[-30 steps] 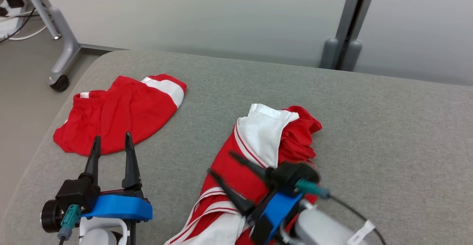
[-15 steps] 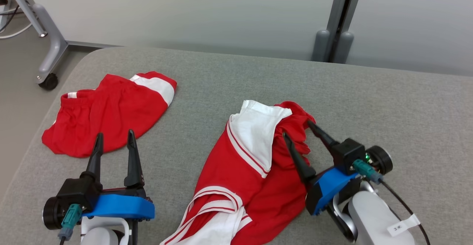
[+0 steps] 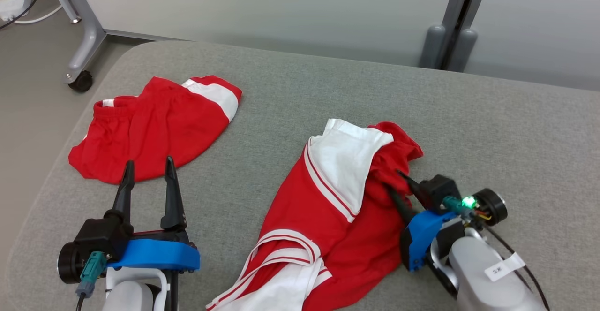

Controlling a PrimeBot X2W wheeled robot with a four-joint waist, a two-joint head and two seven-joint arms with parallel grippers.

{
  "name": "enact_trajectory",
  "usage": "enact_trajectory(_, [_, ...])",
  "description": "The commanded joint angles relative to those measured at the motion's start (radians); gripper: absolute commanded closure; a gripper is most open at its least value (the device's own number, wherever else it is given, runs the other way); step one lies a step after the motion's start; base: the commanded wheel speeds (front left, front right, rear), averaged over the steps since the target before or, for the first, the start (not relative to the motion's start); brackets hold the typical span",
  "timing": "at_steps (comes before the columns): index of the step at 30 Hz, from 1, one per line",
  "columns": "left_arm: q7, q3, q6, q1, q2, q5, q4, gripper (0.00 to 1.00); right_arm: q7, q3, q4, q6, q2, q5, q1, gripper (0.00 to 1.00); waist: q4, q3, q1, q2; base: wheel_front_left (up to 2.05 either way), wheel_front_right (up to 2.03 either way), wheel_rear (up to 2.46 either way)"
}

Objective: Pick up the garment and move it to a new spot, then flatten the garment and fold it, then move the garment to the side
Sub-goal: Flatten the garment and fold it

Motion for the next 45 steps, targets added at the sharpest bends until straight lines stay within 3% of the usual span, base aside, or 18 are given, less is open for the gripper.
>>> enact_trajectory(1, [-0.003, 0.011, 0.008, -0.003, -0.001, -0.001, -0.004, 0.0, -0.024, -0.021, 0.015, 0.0, 0.003, 0.011, -0.033, 1.0, -0.014, -0.003, -0.0001, -0.0001, 0.0, 0.0, 0.0])
enact_trajectory(7, [-0.003, 0.017, 0.005, 0.024, -0.001, 0.002, 0.002, 0.0, -0.055, -0.115, -0.015, 0.0, -0.027, 0.049, -0.007, 1.0, -0.077, -0.04, -0.0001, -0.0001, 0.0, 0.0, 0.0])
enact_trajectory(15, [-0.003, 0.009, -0.003, 0.037, -0.001, 0.007, 0.005, 0.0, -0.057, -0.292, -0.181, 0.0, -0.105, 0.079, 0.115, 1.0, -0.138, -0.076, -0.0001, -0.0001, 0.0, 0.0, 0.0])
enact_trajectory(20, [-0.003, 0.002, 0.007, 0.042, -0.001, -0.001, 0.0, 0.0, 0.006, -0.409, -0.284, 0.0, -0.121, 0.082, 0.22, 1.0, -0.153, -0.077, -0.0001, -0.0001, 0.0, 0.0, 0.0])
enact_trajectory(21, [-0.003, 0.0, 0.006, 0.043, -0.001, -0.002, 0.0, 0.0, 0.014, -0.426, -0.302, 0.0, -0.122, 0.073, 0.235, 0.29, -0.156, -0.077, -0.0001, -0.0001, 0.0, 0.0, 0.0])
enact_trajectory(22, [-0.003, -0.001, 0.006, 0.045, -0.001, -0.002, 0.001, 0.0, 0.015, -0.447, -0.32, 0.0, -0.115, 0.069, 0.247, 0.0, -0.159, -0.078, -0.0001, -0.0001, 0.0, 0.0, 0.0])
enact_trajectory(32, [-0.003, 0.016, -0.003, 0.06, -0.001, 0.015, 0.003, 0.0, -0.037, -0.531, -0.531, 0.0, -0.006, 0.03, 0.326, 0.0, -0.181, -0.092, -0.0001, -0.0001, 0.0, 0.0, 0.0])
enact_trajectory(40, [-0.003, 0.018, -0.014, 0.054, -0.001, 0.027, -0.003, 0.0, -0.058, -0.48, -0.734, 0.0, 0.042, 0.043, 0.428, 0.0, -0.185, -0.084, -0.0001, -0.0001, 0.0, 0.0, 0.0])
enact_trajectory(45, [-0.003, 0.019, -0.017, 0.049, -0.001, 0.033, -0.003, 0.0, -0.059, -0.452, -0.772, 0.0, 0.043, 0.089, 0.469, 0.0, -0.188, -0.078, -0.0001, -0.0001, 0.0, 0.0, 0.0])
